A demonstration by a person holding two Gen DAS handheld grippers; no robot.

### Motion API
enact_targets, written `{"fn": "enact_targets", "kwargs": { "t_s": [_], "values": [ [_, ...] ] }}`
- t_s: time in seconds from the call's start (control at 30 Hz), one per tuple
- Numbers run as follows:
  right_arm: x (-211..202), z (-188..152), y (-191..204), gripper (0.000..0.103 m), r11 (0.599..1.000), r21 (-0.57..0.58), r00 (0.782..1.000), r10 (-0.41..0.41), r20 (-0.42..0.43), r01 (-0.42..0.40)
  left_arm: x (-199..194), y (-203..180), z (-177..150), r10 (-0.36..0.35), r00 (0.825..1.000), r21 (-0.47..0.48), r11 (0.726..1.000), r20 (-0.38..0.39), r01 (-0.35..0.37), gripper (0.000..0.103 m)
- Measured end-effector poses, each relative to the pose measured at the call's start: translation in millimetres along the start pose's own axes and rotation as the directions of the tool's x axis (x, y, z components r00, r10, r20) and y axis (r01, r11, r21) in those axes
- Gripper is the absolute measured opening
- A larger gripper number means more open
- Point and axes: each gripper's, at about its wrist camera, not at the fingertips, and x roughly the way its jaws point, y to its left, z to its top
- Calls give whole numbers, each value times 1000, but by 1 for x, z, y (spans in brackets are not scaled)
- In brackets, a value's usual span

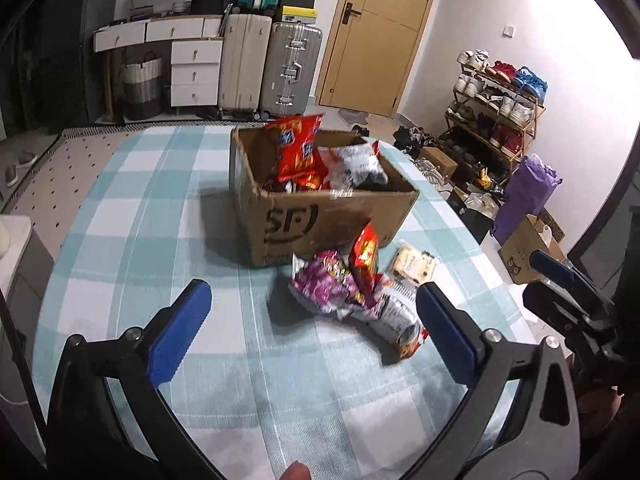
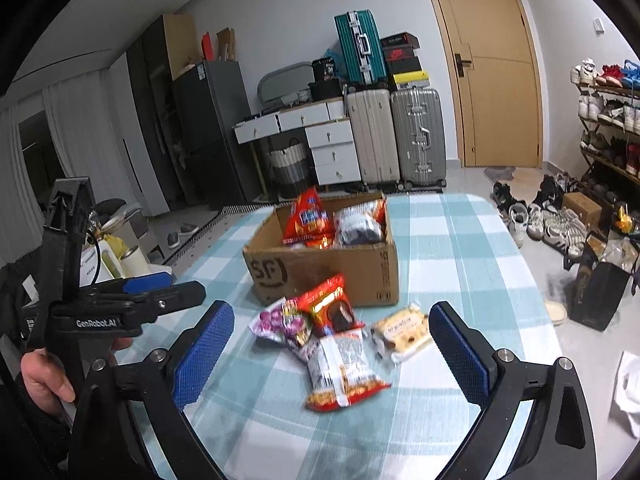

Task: Organize snacks
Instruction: 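Withdraw both tools and move toward the remaining snacks, then grasp the white noodle bag with the right gripper while the left grasps the purple candy bag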

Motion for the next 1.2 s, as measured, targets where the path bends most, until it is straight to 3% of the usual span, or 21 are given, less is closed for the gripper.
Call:
{"fn": "enact_targets", "kwargs": {
  "t_s": [0.5,0.8,1.1,1.13,1.2],
  "values": [
    [64,-44,-16,100,999,49,986,14,-168,-6,34,12,-41,1,998,-7,1000,-63,-2,102],
    [125,-54,-20,100,998,46,953,58,-297,-47,48,27,-52,-3,995,-45,999,-103,-1,102],
    [158,-51,-15,98,998,18,931,57,-361,-54,55,43,-58,-9,992,-83,997,-129,-2,102],
    [161,-51,-15,94,999,16,930,54,-364,-52,56,44,-59,-8,991,-86,996,-132,-3,102],
    [169,-50,-15,75,998,18,922,55,-383,-52,56,47,-60,-12,991,-95,995,-137,-1,102]
  ]
}}
